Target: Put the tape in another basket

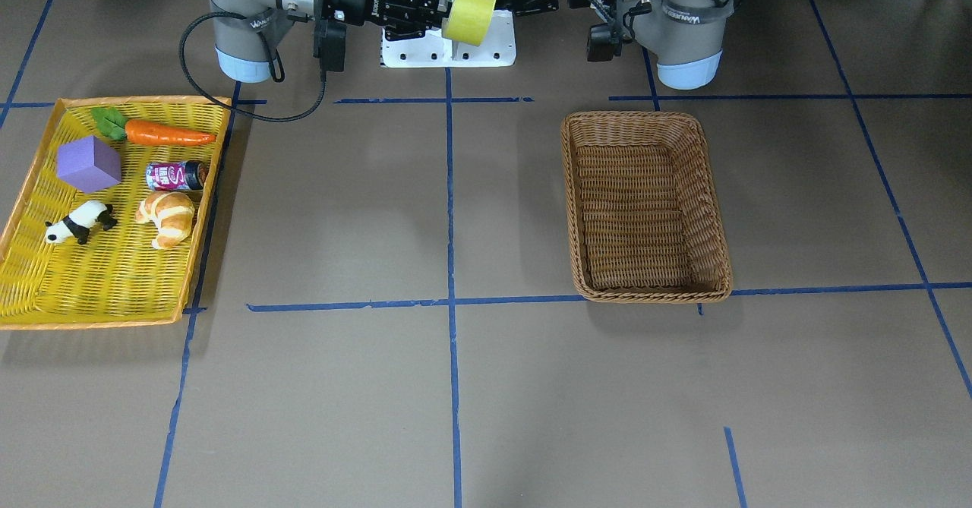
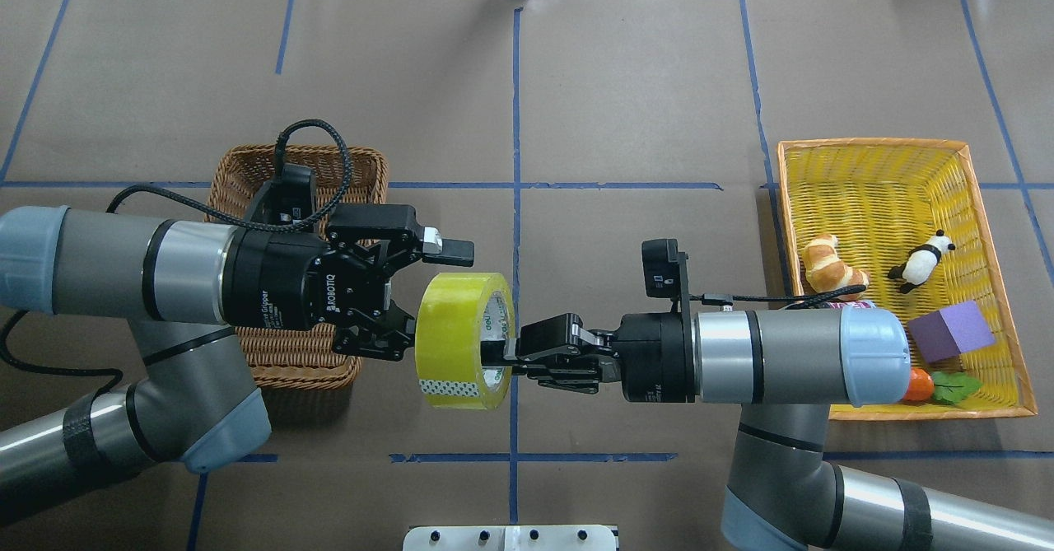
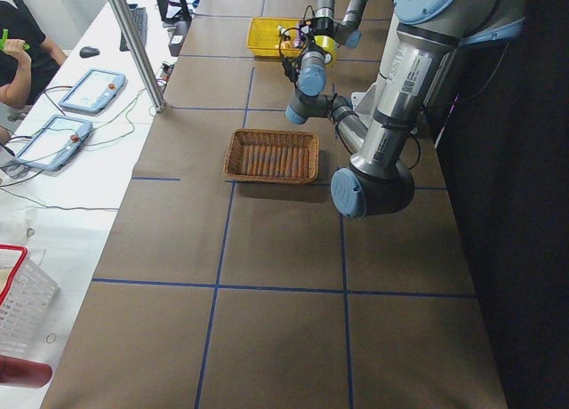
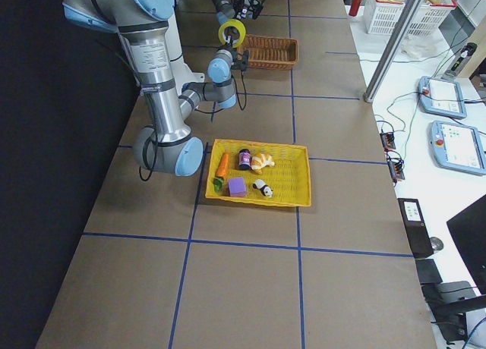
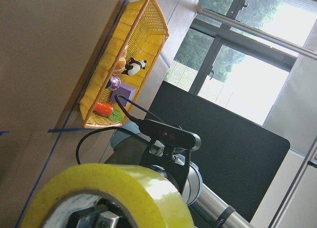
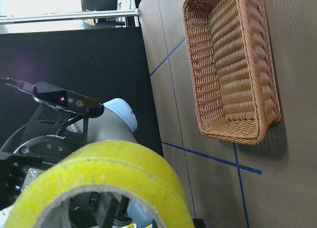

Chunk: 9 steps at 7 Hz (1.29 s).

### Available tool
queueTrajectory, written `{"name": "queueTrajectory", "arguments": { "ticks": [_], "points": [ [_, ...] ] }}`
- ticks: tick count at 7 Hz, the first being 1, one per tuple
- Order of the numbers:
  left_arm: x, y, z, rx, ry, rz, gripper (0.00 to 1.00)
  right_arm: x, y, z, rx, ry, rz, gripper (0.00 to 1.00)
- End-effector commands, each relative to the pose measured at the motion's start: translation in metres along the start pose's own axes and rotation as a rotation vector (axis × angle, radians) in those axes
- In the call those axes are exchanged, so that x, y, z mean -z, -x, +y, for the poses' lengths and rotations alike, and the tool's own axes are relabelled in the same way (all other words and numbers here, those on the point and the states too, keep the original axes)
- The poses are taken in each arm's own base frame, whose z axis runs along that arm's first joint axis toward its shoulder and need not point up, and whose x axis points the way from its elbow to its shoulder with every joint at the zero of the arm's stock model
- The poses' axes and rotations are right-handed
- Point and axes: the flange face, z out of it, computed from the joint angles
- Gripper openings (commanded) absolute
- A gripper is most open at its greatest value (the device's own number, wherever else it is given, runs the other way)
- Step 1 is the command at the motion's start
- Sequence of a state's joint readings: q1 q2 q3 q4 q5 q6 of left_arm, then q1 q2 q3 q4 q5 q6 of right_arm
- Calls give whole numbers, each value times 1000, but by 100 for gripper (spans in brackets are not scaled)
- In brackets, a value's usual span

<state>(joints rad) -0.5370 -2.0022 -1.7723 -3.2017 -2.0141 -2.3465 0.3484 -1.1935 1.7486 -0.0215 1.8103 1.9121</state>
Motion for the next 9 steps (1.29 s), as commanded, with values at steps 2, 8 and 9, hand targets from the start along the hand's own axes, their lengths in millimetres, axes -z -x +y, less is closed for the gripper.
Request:
{"name": "queueTrajectory", "arguments": {
  "ticks": [2, 8, 9],
  "points": [
    [-6, 3, 4, 8, -4, 15, 95, 0, 0, 1, 0, 1, 0, 1],
    [-5, 4, 5, 61, -1, 14, 0, 0, 0, 5, -4, 11, -8, 100],
    [-4, 2, 5, 59, -3, 16, 0, 0, 0, 5, -4, 11, -8, 100]
  ]
}}
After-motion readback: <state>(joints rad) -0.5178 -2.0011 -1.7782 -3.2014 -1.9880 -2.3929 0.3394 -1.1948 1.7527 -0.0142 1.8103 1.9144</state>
